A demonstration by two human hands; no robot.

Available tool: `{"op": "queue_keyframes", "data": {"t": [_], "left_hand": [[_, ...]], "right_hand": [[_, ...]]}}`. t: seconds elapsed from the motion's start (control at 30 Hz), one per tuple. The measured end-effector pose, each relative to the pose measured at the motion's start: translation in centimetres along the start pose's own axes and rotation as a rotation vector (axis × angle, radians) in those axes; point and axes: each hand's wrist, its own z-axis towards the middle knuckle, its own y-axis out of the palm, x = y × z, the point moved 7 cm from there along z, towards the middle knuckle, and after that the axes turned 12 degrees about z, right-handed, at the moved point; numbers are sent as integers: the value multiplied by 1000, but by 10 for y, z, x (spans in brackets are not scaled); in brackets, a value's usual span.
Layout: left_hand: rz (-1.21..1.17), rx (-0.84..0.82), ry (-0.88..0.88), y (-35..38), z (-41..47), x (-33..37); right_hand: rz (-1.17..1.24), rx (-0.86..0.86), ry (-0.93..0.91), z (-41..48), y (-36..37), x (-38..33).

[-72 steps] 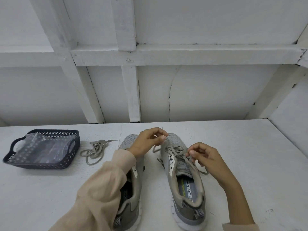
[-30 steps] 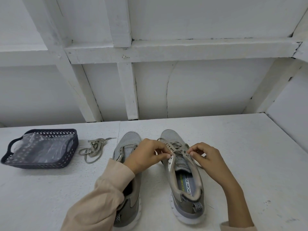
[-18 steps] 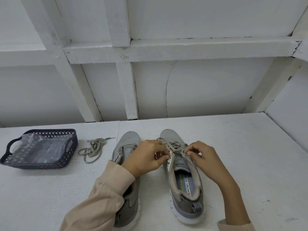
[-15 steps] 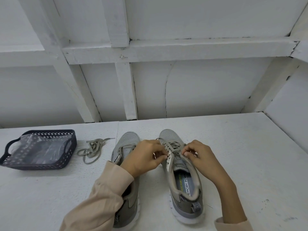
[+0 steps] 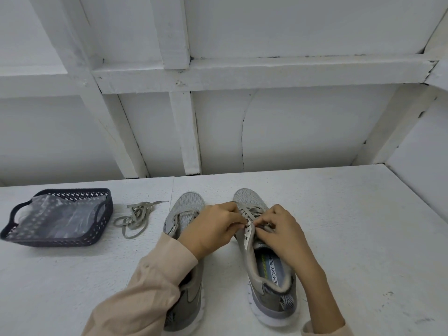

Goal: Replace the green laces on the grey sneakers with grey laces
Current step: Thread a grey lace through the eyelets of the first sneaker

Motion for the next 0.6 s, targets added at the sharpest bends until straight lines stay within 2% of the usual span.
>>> {"op": "queue_keyframes", "data": {"t": [0.17, 0.4, 0.6], "left_hand": [[79, -3, 11, -2, 0, 6], [73, -167, -96, -1, 8, 5], [98, -284, -83, 0, 19, 6]], "right_hand": [[117, 38, 21, 0, 1, 5], [167, 38, 8, 0, 0, 5], [139, 17, -1, -1, 1, 2]]}}
